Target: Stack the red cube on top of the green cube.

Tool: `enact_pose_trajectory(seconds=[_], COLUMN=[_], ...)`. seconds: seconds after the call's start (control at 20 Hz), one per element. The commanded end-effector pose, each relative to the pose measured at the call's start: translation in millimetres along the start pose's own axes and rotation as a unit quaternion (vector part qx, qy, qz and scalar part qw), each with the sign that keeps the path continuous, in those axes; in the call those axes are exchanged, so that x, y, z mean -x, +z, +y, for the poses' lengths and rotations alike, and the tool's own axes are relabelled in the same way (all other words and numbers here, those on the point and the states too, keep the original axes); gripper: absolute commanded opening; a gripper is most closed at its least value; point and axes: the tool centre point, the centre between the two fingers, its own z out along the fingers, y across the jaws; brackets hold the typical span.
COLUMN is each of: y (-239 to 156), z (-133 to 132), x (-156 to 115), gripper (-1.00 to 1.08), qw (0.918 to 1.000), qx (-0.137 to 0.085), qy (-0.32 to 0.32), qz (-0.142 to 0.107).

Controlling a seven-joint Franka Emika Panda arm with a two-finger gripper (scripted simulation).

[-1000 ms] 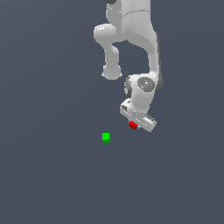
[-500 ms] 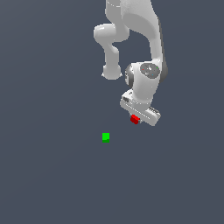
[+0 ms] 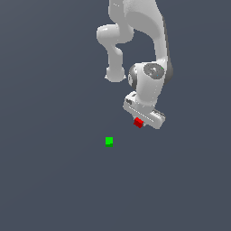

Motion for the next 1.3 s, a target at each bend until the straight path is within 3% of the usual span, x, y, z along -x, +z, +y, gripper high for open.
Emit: enact_pose_trajectory(seconds=[0.0, 0.25, 0.85, 1.25], y=[2, 12, 46, 55], z=[4, 17, 64, 74], x=[-7, -34, -130, -156], gripper=[-1.00, -1.00, -1.00, -1.00], qw=[1.0000, 1.0000, 1.0000, 1.0000], qx=[0.000, 0.000, 0.000, 0.000], qy=[0.001, 0.000, 0.000, 0.000], qz=[0.000, 0.000, 0.000, 0.000])
